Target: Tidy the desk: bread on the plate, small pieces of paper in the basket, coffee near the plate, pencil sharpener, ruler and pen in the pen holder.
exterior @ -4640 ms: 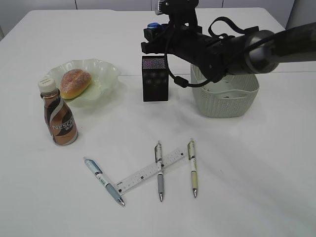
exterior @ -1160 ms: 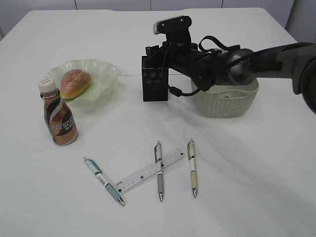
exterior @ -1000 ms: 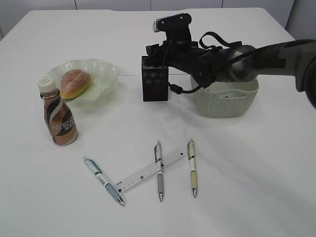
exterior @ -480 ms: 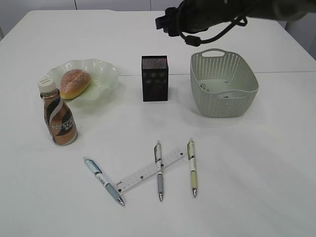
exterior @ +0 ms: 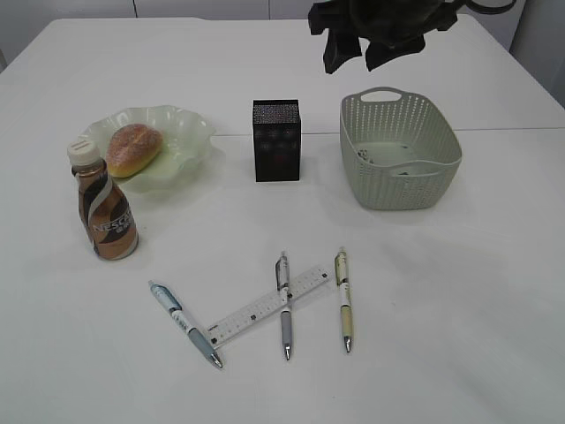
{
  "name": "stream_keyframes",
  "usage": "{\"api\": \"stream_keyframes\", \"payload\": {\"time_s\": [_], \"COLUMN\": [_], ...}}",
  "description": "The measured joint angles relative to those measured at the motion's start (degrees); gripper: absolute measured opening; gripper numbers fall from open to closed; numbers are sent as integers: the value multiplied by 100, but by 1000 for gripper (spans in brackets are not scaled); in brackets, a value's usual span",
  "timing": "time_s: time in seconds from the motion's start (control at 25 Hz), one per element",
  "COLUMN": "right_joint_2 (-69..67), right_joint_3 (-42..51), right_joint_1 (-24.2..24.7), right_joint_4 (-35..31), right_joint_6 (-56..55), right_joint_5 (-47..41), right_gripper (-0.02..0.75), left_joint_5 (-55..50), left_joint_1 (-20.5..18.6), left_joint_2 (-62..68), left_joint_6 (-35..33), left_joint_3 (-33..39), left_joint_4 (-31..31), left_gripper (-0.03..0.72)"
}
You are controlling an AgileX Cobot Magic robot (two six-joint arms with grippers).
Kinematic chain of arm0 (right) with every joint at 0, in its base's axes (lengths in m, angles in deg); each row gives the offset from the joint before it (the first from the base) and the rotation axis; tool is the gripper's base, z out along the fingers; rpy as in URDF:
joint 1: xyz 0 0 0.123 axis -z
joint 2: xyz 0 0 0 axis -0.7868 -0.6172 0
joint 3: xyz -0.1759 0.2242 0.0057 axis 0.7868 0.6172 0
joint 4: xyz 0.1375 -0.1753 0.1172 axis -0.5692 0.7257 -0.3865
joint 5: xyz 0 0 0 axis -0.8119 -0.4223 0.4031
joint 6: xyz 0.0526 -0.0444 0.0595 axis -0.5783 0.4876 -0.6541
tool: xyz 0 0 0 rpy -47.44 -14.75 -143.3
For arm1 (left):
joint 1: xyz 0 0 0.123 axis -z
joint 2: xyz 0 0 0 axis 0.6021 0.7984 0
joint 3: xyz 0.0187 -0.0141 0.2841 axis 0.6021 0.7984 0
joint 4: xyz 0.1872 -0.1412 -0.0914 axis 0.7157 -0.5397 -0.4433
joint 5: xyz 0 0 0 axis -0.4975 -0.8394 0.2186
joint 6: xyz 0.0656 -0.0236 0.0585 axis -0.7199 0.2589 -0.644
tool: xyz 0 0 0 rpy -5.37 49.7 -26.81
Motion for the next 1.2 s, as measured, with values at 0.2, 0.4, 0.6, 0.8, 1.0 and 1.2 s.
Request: {"api": "stream_keyframes", "payload": {"time_s": [0.2, 0.4, 0.6, 0.8, 1.0, 1.2], "right_joint_2": [240, 323, 383, 739, 1325, 2190], "right_joint_3": [-14, -19, -19, -19, 55, 787], "right_joint_1": [0, 0, 0, 0, 0, 0], "right_joint_4": [-355, -156, -195, -582, -542, -428], "right_joint_6": [36, 351, 499, 512, 587, 587], "right_joint_5": [-619, -1855, -2020, -2057, -2080, -2103], "right_gripper": [449, 449, 449, 449, 449, 449], "left_joint_5": [0, 0, 0, 0, 0, 0], "left_joint_1": [0, 0, 0, 0, 0, 0], "left_joint_2": [0, 0, 0, 0, 0, 112], "left_joint_6": [0, -152, -363, -411, -778, -1093], "left_joint_3": [0, 0, 0, -53, -73, -73], "left_joint_4": [3, -130, -243, -271, -551, -729], "left_gripper": [365, 368, 370, 370, 378, 412]}}
